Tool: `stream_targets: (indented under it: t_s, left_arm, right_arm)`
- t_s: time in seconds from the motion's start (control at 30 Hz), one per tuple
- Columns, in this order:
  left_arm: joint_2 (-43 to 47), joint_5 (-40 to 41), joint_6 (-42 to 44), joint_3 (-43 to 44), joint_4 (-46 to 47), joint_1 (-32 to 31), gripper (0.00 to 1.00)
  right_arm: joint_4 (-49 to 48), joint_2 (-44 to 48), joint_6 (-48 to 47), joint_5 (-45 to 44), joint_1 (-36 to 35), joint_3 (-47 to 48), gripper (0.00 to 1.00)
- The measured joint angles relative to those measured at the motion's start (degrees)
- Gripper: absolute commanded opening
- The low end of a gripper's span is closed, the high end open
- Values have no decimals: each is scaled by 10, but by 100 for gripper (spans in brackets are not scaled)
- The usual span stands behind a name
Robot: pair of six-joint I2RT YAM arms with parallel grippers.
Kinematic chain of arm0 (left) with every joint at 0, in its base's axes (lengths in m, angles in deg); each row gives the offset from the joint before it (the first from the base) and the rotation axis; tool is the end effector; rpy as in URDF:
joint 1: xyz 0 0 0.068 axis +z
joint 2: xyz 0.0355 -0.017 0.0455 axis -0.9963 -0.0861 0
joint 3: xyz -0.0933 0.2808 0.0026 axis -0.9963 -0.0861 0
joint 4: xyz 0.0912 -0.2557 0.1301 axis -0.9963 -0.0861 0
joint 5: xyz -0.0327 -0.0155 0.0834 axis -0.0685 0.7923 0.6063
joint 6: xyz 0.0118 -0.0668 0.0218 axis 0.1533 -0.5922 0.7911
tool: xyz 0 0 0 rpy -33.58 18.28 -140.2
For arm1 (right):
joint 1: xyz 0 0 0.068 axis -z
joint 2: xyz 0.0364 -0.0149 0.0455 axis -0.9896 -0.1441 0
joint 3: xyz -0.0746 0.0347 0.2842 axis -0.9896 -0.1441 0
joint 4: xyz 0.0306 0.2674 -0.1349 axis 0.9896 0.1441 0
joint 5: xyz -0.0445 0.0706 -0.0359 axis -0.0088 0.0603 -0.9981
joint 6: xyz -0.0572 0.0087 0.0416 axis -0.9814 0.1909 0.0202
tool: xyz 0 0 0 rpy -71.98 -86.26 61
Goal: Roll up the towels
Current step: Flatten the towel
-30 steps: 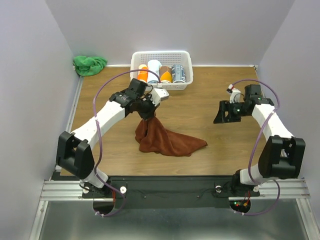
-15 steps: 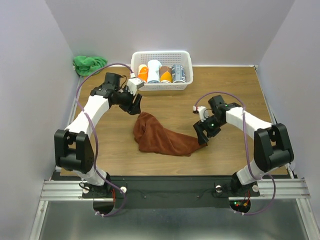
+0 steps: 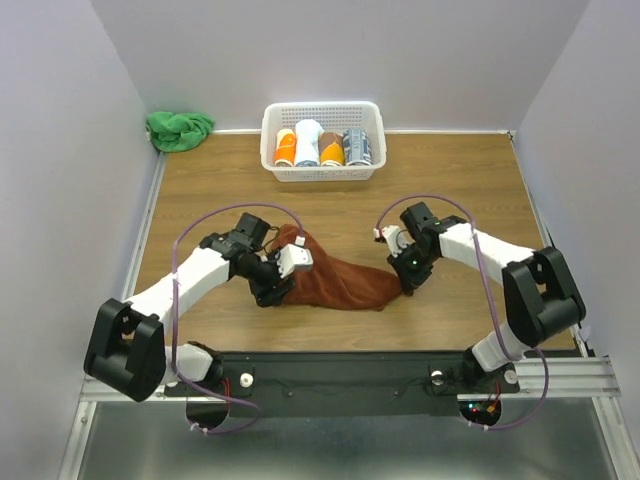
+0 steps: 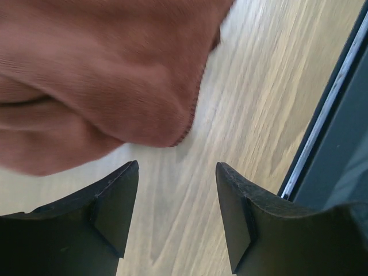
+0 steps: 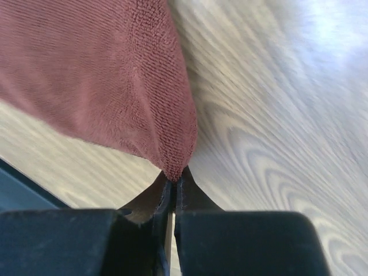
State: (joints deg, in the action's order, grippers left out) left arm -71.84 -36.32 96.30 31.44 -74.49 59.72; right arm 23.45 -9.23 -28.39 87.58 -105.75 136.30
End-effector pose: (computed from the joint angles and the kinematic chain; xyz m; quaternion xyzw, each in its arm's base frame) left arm 0.2360 -0.1445 0.2065 0.5895 0.7306 -0.2125 0.2713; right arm 0.2747 0.1411 0.1469 -0.3935 0.9034 0.1484 0.0841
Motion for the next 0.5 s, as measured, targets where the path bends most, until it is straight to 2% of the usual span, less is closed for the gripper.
stream_targets:
  t_s: [0.13,0.27,0.33,0.37,0.4,0.43,0.47,0.5]
  left_arm:
    - [-32,38,2,-21,36,-22,68]
    - [-78,60,-13,-21,91,-37,68]
    - [-97,68,-28,-21,116,-48,60]
    - [-105,71,-37,-21,127,-51,55]
    - [-115,75,-47,-19,138,-55,41]
    - [-129,80,-61,-13,149,-58,32]
    - [-137,82,-73,-6,160,-58,15]
    - [-143,82,-80,-1,167,-58,9]
  right_arm:
    - [4,63,26,-4,0,16,1]
    - [0,134,56,-4,1,71,0]
    - [-6,153,67,-3,3,94,1]
    - [-9,159,72,-3,5,101,1]
    - [-10,164,77,-3,9,107,0]
    - [-11,165,81,-3,12,111,1]
    - [-10,166,86,-4,18,113,1]
    - [-10,166,90,-4,22,113,1]
